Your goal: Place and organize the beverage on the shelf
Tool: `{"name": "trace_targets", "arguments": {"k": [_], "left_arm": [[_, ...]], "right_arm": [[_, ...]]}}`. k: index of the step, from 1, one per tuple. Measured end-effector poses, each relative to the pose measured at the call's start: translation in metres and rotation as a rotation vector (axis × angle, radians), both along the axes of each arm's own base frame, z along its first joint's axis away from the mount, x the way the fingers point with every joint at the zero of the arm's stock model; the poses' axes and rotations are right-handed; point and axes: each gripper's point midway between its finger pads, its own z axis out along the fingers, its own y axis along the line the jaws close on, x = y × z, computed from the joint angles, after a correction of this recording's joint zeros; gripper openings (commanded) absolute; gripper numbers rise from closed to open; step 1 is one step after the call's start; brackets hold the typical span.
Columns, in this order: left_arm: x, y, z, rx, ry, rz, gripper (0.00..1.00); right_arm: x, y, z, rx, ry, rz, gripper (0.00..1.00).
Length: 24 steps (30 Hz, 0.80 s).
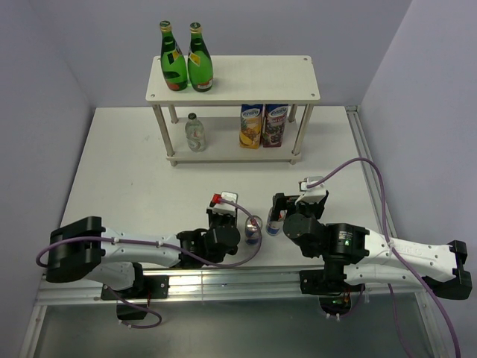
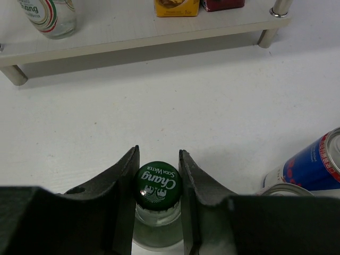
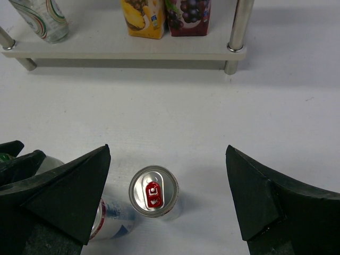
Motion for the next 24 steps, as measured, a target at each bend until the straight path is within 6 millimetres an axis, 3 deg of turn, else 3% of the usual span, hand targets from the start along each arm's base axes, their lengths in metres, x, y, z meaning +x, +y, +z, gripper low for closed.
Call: {"name": "trace_targets", "arguments": {"k": [3,7,14,24], "left_arm": [[0.007,-0.001,0.000,0.007,-0.002,-0.001,0.00],[0.032,0.006,0.001,0.023,0.002,0.021,0.00],[0.096,0.026,0.008,0.053,-0.008,0.085,0.00],[0.181,0.030,0.047,0.013,-0.063,0.135,0.00]], "right_arm": [[0.000,0.000,0.000,0.000,0.000,0.000,0.96],[0.000,0.000,0.000,0.000,0.000,0.000,0.95],[0.000,0.000,0.000,0.001,-0.001,0.000,0.96],[0.000,0.001,0.000,0.004,-0.002,0.000,0.95]]}}
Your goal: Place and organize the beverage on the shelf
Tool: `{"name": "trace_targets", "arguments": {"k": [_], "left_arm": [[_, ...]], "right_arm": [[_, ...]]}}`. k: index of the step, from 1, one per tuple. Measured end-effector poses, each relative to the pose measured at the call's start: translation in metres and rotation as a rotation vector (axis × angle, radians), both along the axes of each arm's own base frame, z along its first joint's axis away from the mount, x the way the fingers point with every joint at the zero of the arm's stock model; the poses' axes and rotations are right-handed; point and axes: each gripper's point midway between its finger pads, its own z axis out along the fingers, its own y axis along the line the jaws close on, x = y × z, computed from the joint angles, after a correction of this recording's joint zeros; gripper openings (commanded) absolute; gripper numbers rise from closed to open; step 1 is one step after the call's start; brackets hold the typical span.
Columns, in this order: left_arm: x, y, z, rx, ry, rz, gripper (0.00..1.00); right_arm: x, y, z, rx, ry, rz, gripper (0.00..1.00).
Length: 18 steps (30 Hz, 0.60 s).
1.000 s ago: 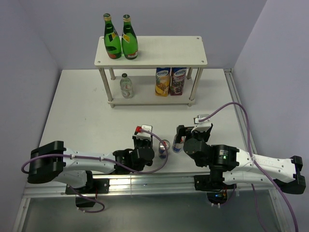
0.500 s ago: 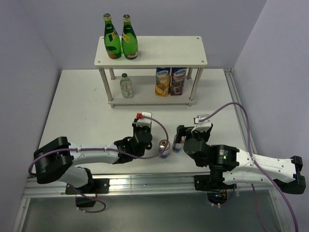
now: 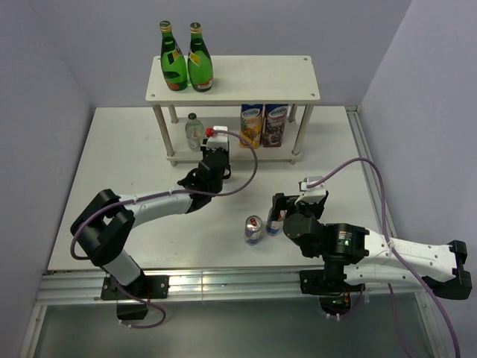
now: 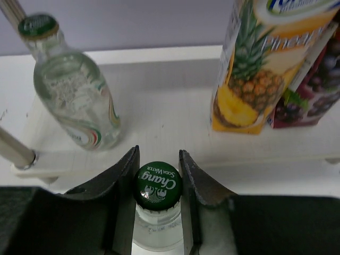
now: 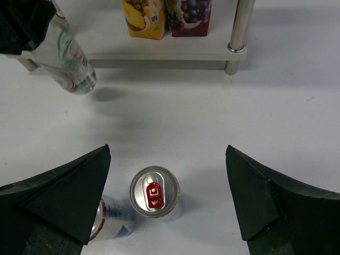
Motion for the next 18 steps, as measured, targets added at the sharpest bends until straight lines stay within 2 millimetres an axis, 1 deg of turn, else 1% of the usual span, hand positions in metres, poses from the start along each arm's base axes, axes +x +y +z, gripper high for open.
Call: {"name": "trace_targets", "arguments": {"k": [5,8,13,18], "left_arm": [[0.024,-0.009,0.019,-0.026,-0.030,-0.007,0.00],[0.035,-0.009,0.026,-0.029,-0.043,-0.002,0.00],[0.058,-0.009,0.027,-0.029,-0.059,0.013,0.00],[0.079,0.000,0.030,-0.039,-0.094,0.044,0.00]], "right_arm": [[0.000,0.000,0.000,-0.001,0.000,0.000,0.95],[0.000,0.000,-0.002,-0.004,0.000,0.001,0.95],[0.000,0.000,-0.004,-0.009,0.001,0.001,0.95],[0.000,0.000,-0.004,-0.013,0.001,0.003,0.96]]}}
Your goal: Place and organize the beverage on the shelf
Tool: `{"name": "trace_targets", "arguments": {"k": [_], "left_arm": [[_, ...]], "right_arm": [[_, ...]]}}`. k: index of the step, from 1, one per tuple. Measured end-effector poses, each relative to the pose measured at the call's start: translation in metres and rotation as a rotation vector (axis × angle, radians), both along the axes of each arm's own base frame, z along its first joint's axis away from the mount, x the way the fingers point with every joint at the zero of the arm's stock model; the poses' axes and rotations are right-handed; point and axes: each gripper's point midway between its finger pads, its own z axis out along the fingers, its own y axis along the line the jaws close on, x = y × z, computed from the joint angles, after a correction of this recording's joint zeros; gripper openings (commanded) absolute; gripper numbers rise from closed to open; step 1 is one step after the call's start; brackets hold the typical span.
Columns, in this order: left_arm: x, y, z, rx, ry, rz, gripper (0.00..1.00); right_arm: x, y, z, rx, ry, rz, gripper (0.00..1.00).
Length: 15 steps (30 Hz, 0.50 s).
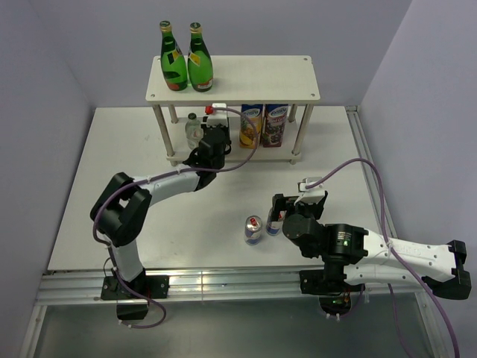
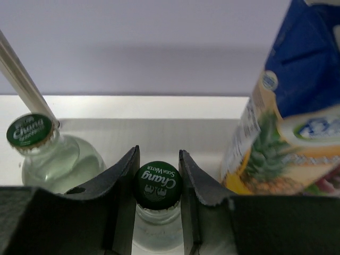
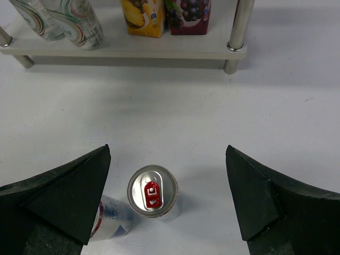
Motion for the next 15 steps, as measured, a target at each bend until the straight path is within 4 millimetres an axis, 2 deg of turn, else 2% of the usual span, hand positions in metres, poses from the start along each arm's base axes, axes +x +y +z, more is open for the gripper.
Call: {"name": "trace_targets", "arguments": {"k": [7,15], "left_arm": [[0.024,0.011,0.002,-0.010,-0.032,0.042,0.00],[0.030,0.018,0.003,0.009,-0.041,0.062,0.00]], "right_arm": [[0.001,0.002,-0.002,-0.017,0.002,0.002,0.95],[0.001,0.003,-0.004,-0.028,0.005,0.002,0.95]]}}
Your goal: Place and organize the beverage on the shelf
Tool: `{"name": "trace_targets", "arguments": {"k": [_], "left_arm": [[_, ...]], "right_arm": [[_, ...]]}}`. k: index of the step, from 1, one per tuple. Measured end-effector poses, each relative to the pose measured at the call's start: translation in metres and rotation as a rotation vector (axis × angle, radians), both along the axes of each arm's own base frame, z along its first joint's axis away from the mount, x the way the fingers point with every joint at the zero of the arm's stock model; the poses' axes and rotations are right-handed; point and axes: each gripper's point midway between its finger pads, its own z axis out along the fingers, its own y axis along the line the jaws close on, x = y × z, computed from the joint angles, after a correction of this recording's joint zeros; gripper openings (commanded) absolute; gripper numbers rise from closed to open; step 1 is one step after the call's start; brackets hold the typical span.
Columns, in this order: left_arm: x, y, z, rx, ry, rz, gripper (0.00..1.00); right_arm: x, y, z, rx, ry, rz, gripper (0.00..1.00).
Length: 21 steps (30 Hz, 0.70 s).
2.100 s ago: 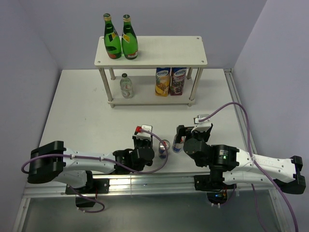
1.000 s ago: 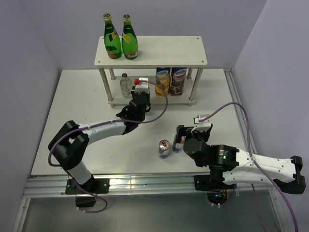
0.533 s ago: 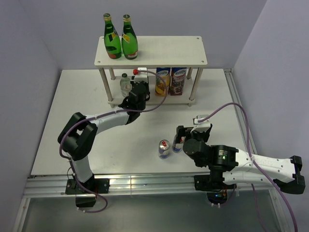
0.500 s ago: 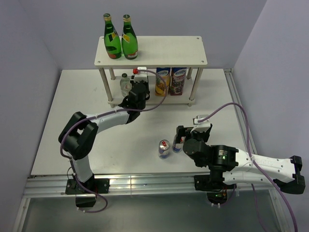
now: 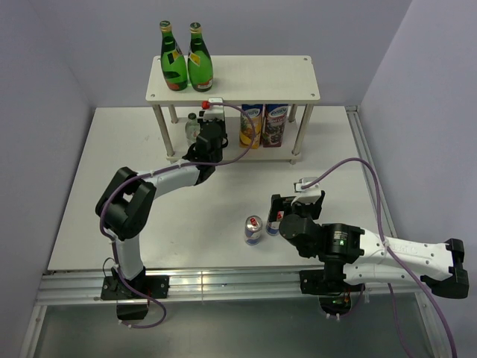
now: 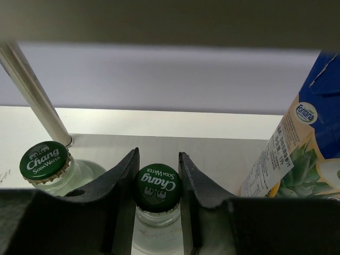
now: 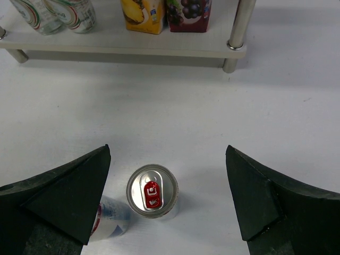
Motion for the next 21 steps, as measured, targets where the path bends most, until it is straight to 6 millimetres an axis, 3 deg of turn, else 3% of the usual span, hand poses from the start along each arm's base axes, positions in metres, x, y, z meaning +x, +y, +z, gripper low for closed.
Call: {"name": "trace_targets", "arguments": {"k": [3,5,6,8,11,21], "left_arm": [[0.001,0.001,0.000,0.004,-0.002,0.001,0.08],[0.001,0.001,0.000,0.008,-0.001,0.001,0.24],[0.001,0.002,0.001,0.008,-0.001,0.002,0.43],[0.002,0.002,0.002,0.012,-0.003,0.001,0.60],[0.006,0.005,0.008,0.003,-0.016,0.009,0.75],[0.005,0.009,0.007,0.006,-0.004,0.014,0.86]], "right_arm": [[0.000,0.001,-0.001,-0.008,0.002,0.000,0.96],[0.000,0.001,-0.002,-0.009,0.003,0.000,0.95],[0.000,0.001,-0.002,-0.009,0.002,0.000,0.95],[0.000,0.001,-0.002,-0.009,0.002,0.000,0.96],[0.000,0.001,-0.001,-0.009,0.002,-0.001,0.96],[0.000,0.000,0.000,-0.002,0.000,-0.001,0.96]]}}
